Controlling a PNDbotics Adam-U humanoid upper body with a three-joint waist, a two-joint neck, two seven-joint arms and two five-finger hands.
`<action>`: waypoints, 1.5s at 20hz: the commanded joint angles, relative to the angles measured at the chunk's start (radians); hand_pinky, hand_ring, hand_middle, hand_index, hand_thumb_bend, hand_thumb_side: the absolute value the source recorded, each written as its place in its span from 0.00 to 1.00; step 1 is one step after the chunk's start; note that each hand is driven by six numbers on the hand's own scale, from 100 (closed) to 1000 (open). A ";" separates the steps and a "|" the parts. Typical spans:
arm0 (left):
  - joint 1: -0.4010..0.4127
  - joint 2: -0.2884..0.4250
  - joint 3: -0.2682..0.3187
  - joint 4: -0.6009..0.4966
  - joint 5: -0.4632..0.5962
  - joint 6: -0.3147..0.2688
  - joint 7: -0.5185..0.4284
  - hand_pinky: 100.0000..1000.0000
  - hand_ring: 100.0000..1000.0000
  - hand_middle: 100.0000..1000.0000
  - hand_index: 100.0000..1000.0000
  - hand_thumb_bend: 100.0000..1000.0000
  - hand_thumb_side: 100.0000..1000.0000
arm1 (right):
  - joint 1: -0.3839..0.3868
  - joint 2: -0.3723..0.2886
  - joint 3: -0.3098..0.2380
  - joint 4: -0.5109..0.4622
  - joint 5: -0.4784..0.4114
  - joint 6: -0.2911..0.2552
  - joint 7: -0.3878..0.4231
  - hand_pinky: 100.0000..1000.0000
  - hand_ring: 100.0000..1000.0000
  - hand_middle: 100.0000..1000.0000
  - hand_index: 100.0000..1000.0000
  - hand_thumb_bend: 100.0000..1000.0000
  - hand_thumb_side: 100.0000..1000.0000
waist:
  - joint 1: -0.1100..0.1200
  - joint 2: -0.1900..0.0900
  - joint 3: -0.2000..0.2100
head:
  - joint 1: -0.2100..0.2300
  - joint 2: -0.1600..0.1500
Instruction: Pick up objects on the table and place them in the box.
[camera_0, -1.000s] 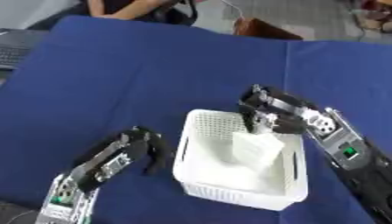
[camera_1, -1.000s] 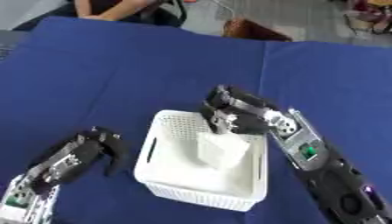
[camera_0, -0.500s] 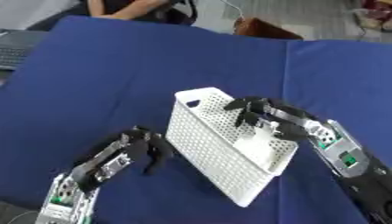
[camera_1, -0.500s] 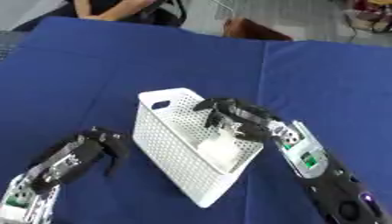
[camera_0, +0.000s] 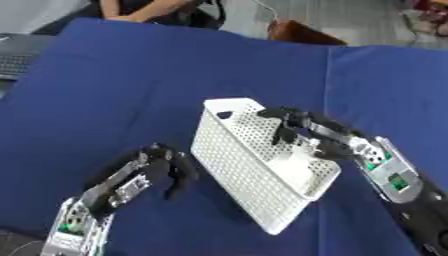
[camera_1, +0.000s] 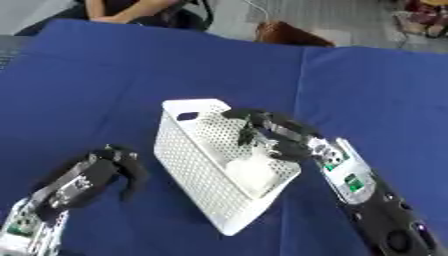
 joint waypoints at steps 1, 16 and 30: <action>-0.004 0.004 -0.001 -0.016 0.005 -0.001 0.001 0.07 0.19 0.35 0.64 0.00 0.91 | -0.030 -0.014 -0.011 -0.026 -0.010 -0.341 0.276 0.38 0.64 0.73 0.85 0.10 0.93 | 0.000 -0.016 0.003 | -0.004 -0.014; 0.017 0.021 0.002 0.000 0.006 0.003 0.005 0.07 0.19 0.36 0.64 0.00 0.91 | -0.428 -0.159 -0.016 -0.288 -0.469 -0.186 0.228 0.43 0.67 0.78 0.89 0.06 0.93 | -0.019 -0.053 -0.010 | 0.019 -0.016; 0.019 0.018 0.006 -0.005 0.002 0.000 0.008 0.07 0.19 0.36 0.64 0.00 0.91 | -0.403 -0.225 -0.084 -0.216 -0.248 -0.298 0.128 0.53 0.72 0.80 0.90 0.10 0.91 | -0.018 -0.050 -0.006 | 0.016 -0.018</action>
